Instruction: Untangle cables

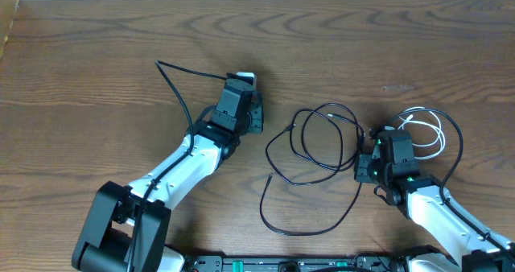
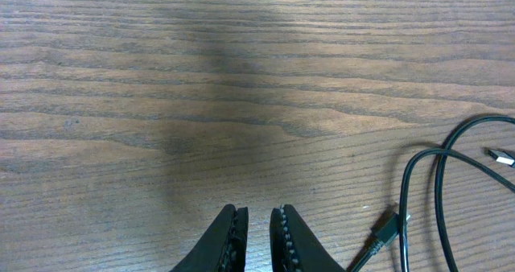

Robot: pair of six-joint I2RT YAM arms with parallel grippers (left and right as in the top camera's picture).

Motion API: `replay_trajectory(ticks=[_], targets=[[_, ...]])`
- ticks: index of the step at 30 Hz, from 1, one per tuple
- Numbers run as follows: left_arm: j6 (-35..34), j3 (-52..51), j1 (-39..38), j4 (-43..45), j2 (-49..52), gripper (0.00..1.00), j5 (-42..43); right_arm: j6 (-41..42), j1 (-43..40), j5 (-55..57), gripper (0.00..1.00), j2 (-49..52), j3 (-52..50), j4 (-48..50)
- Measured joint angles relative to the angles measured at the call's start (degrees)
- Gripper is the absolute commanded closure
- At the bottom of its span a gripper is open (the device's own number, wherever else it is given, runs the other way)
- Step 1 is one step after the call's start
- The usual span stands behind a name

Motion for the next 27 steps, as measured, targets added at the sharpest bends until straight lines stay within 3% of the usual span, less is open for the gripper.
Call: replay_trajectory(ticks=[4,5,11,16,18,20,27], targets=[[0.0,0.0,0.0,0.0,0.0,0.83,0.0,-2.9,0.3,0.2,0.94,-0.6,-1.5,2.3],[0.0,0.0,0.0,0.0,0.0,0.83,0.0,-3.3,0.3,0.2,0.99,-0.7,-1.8,3.0],[0.0,0.0,0.0,0.0,0.0,0.83,0.0,-4.5,0.3,0.2,0.99,-0.8,-2.6,4.4],[0.0,0.0,0.0,0.0,0.0,0.83,0.0,-4.9,0.3,0.0,0.82,-0.8,-2.8,5.1],[0.0,0.0,0.0,0.0,0.0,0.83,0.0,-5.3,0.5,-0.2,0.86,-0.8,-2.9,5.5],[0.0,0.0,0.0,0.0,0.0,0.83,0.0,-5.6,0.5,-0.2,0.99,-0.8,-2.9,5.5],[0.0,0.0,0.0,0.0,0.0,0.83,1.4,-5.4,0.5,-2.2,0.99,-0.7,-3.4,6.7]])
